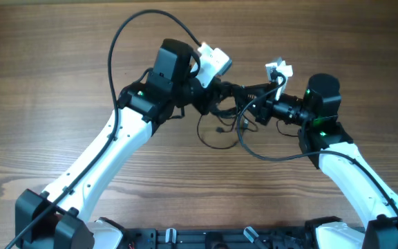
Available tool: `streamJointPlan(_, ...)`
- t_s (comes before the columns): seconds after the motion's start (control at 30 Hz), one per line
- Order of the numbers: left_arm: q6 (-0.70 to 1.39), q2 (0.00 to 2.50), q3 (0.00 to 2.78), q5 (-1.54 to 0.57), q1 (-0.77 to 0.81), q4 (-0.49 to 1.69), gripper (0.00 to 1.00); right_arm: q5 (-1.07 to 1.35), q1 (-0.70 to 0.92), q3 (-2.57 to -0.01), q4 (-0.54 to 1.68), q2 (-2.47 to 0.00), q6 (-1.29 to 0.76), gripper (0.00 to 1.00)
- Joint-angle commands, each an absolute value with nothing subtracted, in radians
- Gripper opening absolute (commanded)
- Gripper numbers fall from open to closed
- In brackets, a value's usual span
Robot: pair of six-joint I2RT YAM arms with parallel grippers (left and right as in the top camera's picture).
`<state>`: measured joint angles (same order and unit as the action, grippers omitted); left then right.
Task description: Untangle cables
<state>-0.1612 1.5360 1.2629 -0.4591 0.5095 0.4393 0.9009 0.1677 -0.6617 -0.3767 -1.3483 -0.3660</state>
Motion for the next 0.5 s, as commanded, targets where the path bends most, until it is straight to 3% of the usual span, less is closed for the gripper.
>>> streamJointPlan(0.0, 0.008, 1.466, 1.271, -0.415, 0.477, 0.377, 1.0, 0.645, 0.171, -0.665, -0.382, -1.351, -0.584, 0.04)
streamJointPlan(0.2, 0.44, 1.451, 1.27, -0.384, 0.416, 0.425, 1.0, 0.549, 0.171, -0.665, -0.436, -1.351, -0.882, 0.04)
streamJointPlan(0.37, 0.855, 1.53, 1.27, -0.377, 0.418, 0.535, 1.0, 0.551, 0.171, -0.665, -0.46, -1.351, -0.95, 0.04)
streamJointPlan(0.47, 0.876, 1.589, 1.27, -0.411, 0.442, 0.52, 1.0, 0.578, 0.171, -0.665, -0.46, -1.351, -0.95, 0.04)
